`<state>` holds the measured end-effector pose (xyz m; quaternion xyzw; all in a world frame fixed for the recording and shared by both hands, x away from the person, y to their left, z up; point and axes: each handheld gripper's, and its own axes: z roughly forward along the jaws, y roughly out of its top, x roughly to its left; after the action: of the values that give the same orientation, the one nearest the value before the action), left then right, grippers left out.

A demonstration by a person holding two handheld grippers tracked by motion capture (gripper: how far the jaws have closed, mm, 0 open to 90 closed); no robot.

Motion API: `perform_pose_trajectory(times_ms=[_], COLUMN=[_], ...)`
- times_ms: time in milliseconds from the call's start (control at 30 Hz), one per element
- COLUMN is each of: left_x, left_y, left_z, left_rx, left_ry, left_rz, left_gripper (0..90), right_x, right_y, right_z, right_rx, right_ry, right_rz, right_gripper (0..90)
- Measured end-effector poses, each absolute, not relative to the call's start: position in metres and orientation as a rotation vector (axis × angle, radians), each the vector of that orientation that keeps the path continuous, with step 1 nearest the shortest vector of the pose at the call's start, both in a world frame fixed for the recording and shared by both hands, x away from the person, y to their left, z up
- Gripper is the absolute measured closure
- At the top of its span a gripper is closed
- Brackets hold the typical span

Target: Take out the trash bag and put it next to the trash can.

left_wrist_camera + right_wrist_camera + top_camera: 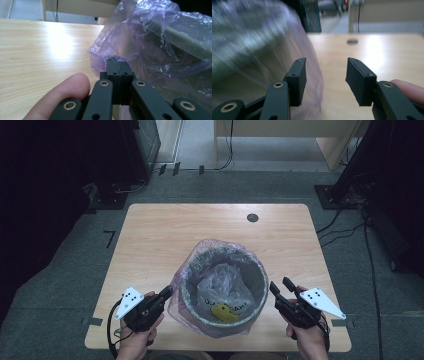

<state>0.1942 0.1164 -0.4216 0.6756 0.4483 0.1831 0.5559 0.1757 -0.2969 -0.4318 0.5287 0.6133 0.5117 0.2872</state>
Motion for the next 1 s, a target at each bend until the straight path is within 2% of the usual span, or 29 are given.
perform_pose_trajectory(times_ms=[400,600,800,833,1000], left_x=[0.199,0.198,0.196,0.196,0.194], left_y=[0.119,0.114,0.111,0.111,0.112], left_z=[-0.441,-0.446,-0.445,-0.445,-0.442], left_rx=[1.627,1.654,1.657,1.653,1.640], left_ry=[1.113,1.110,1.098,1.096,1.083], left_rz=[0.418,0.403,0.400,0.396,0.390], left_gripper=[89.2,88.9,88.9,88.9,88.9], right_x=[0.200,0.196,0.194,0.193,0.185], right_y=[-0.303,-0.294,-0.281,-0.281,-0.287], right_z=[-0.517,-0.522,-0.521,-0.517,-0.499], right_rx=[1.584,1.504,1.405,1.390,1.367], right_ry=[1.881,1.998,2.027,1.984,1.843], right_rz=[1.006,0.957,0.965,1.101,1.364], right_gripper=[47.5,38.8,37.6,36.3,34.6])
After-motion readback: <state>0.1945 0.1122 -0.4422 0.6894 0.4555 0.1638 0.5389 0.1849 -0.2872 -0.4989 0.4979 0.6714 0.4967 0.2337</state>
